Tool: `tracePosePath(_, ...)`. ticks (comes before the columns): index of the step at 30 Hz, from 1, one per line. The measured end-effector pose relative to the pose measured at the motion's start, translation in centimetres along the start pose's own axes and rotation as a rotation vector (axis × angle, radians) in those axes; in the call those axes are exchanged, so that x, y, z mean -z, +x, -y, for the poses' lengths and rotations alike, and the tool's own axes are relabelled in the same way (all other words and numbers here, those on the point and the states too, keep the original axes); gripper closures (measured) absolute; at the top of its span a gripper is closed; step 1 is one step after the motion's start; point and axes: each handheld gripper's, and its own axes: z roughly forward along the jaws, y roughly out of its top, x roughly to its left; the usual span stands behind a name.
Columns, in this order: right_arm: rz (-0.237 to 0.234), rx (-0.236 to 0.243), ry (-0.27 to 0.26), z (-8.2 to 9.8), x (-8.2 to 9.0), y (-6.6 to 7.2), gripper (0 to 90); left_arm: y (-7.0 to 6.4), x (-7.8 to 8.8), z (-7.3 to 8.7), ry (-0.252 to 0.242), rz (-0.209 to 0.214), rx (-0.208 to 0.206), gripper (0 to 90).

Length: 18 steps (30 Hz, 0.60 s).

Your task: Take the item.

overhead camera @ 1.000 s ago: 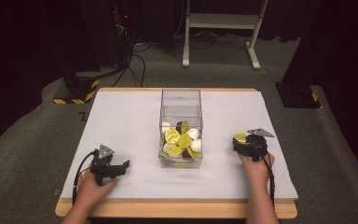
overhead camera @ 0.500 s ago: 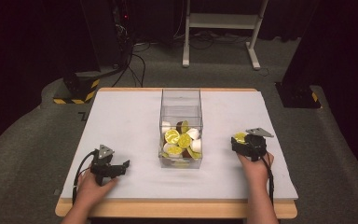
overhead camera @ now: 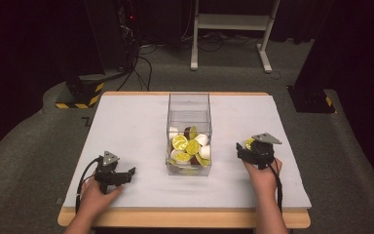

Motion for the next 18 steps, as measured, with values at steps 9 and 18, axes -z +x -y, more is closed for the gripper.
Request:
tracePosePath(9, -0.044, 0.043, -0.012, -0.2, 1.0, 2.5, 23.3, 0.0, 0.0, 0.0, 0.001, 0.000, -0.002, 15.8)
tracePosePath(18, -0.094, 0.067, 0.009, 0.8, 1.4, 5.0, 23.6, 0.0, 0.0, 0.0, 0.004, -0.001, -0.005, 15.8)
